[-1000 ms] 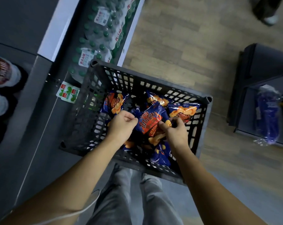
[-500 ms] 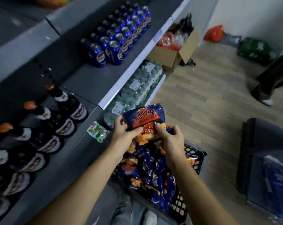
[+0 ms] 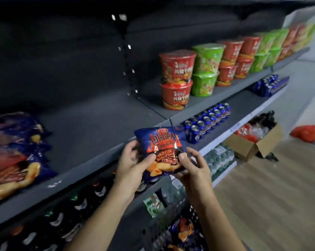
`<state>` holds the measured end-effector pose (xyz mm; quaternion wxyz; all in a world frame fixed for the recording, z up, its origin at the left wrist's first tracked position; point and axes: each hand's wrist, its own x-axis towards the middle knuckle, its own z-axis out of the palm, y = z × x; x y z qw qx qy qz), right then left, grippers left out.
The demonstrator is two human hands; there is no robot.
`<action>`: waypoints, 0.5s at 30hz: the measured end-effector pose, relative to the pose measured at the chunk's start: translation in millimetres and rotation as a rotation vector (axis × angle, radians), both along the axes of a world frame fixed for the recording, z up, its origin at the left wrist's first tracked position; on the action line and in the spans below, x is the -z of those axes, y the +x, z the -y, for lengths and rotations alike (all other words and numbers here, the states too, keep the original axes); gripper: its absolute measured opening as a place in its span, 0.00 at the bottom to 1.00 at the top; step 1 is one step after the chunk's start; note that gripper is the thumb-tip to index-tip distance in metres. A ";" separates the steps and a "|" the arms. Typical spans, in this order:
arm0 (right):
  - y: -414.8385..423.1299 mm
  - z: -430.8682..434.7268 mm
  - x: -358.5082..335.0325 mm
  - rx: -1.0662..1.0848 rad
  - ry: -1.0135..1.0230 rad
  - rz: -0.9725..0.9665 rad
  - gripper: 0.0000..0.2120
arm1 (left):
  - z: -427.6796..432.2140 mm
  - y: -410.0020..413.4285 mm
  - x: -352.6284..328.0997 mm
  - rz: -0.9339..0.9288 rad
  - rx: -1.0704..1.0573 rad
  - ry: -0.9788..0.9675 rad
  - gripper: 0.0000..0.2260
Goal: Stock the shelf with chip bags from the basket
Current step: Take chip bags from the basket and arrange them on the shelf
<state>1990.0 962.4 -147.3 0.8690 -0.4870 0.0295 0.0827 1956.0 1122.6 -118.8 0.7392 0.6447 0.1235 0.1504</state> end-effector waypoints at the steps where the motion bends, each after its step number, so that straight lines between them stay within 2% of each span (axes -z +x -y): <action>1: 2.6 -15.5 -11.4 -0.022 -0.011 0.026 0.22 | -14.6 -4.3 -11.6 0.027 -0.032 0.004 0.23; 7: 3.7 -107.5 -67.1 -0.261 0.033 0.135 0.19 | -99.9 -38.1 -62.3 0.132 -0.197 0.092 0.24; 15: -18.0 -214.3 -96.9 -0.530 -0.003 0.188 0.19 | -190.0 -95.7 -93.2 0.199 -0.382 0.101 0.25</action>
